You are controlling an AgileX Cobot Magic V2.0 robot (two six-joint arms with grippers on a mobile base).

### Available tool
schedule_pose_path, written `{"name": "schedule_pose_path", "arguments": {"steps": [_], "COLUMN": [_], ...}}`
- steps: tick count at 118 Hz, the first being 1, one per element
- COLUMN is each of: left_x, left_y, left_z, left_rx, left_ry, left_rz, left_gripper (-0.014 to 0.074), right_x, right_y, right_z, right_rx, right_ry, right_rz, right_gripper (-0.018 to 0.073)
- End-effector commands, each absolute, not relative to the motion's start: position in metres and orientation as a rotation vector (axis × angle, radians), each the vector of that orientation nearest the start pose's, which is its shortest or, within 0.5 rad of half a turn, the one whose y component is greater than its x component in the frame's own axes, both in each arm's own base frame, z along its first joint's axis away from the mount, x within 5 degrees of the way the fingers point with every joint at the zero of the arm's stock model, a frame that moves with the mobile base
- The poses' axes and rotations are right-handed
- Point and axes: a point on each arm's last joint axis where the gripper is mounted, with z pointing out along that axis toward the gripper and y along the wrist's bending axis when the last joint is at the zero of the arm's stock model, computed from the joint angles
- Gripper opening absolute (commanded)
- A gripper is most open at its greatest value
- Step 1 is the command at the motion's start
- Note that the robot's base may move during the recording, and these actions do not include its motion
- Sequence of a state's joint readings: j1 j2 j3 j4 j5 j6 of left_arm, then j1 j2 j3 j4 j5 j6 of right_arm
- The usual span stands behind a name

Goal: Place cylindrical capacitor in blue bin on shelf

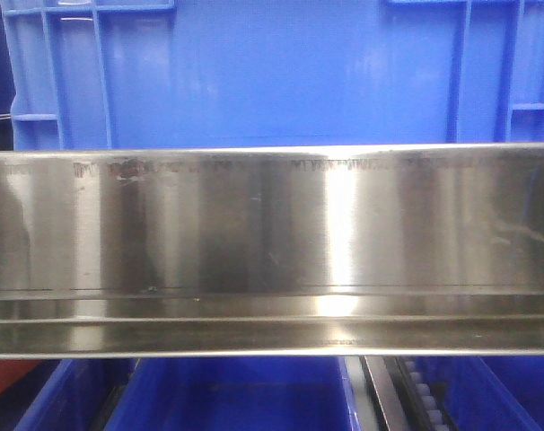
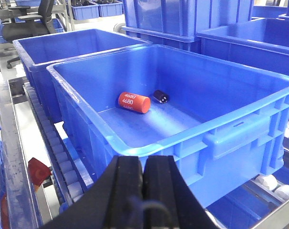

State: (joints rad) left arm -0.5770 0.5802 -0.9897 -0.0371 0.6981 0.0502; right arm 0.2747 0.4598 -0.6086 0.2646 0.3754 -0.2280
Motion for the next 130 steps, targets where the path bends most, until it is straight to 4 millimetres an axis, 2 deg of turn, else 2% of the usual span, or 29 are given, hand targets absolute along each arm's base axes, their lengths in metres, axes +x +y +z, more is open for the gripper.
{"name": "schedule_pose_path", "arguments": {"steps": [1, 18, 34, 62, 85, 94, 108, 130], "left_x": [0.069, 0.068, 0.063, 0.045, 0.033, 0.041, 0.048, 0.056], "left_y": [-0.047, -0.044, -0.036, -0.019, -0.011, -0.011, -0.011, -0.008], "left_z": [0.430, 0.421, 0.399, 0.328, 0.275, 0.254, 0.233, 0.207], "left_rx": [0.533, 0.513, 0.413, 0.244, 0.148, 0.129, 0.116, 0.087], "left_ry": [1.699, 1.694, 1.649, 1.631, 1.541, 1.577, 1.609, 1.570], "left_rz": [-0.428, -0.413, -0.392, -0.320, -0.249, -0.228, -0.192, -0.139], "left_gripper": [-0.0111, -0.0111, -0.0111, -0.0111, -0.0111, -0.0111, -0.0111, -0.0111], "right_x": [0.086, 0.086, 0.086, 0.086, 0.086, 0.086, 0.086, 0.086], "right_y": [0.032, 0.032, 0.032, 0.032, 0.032, 0.032, 0.032, 0.032], "right_z": [0.353, 0.353, 0.353, 0.353, 0.353, 0.353, 0.353, 0.353], "right_rx": [-0.279, -0.279, -0.279, -0.279, -0.279, -0.279, -0.278, -0.278], "right_ry": [1.654, 1.654, 1.654, 1.654, 1.654, 1.654, 1.652, 1.652], "right_rz": [0.288, 0.288, 0.288, 0.288, 0.288, 0.288, 0.288, 0.288], "right_gripper": [-0.0153, -0.0153, -0.0153, -0.0153, -0.0153, -0.0153, -0.0153, -0.0153]}}
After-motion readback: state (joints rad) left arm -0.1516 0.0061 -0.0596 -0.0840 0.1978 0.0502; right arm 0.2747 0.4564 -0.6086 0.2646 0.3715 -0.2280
